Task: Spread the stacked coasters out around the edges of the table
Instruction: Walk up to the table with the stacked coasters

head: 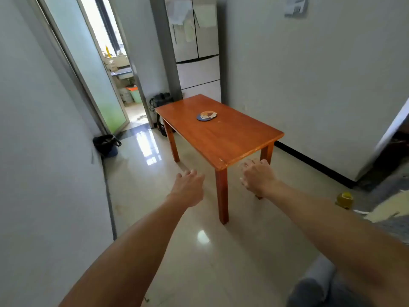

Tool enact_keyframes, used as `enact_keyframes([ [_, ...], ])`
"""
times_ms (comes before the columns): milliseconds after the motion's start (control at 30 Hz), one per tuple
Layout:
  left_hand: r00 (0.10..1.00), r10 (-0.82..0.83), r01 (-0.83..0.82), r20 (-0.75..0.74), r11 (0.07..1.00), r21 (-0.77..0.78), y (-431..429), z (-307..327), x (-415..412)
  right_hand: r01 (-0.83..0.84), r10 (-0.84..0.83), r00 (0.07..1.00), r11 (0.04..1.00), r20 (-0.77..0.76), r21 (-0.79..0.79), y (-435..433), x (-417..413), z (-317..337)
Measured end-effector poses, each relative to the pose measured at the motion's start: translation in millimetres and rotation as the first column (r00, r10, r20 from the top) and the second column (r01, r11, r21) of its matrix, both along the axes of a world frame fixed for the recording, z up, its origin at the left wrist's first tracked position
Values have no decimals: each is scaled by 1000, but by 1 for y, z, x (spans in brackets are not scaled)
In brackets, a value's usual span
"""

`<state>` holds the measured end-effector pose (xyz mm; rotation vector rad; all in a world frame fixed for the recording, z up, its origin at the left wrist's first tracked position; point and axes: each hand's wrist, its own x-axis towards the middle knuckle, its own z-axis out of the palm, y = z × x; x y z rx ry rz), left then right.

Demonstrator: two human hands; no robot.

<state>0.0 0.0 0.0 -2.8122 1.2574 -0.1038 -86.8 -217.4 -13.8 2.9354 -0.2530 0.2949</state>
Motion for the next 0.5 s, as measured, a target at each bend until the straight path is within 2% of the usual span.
enact_keyframes([
  [233,999,-1,0,-38,1000,-27,-64,-9,65,-13,11,998,999,-56,-36,-65,62,-1],
  [500,995,-28,26,-98,999,-25,-147,-26,175,12,-19,995,997,-100,-70,-143,162,-19],
])
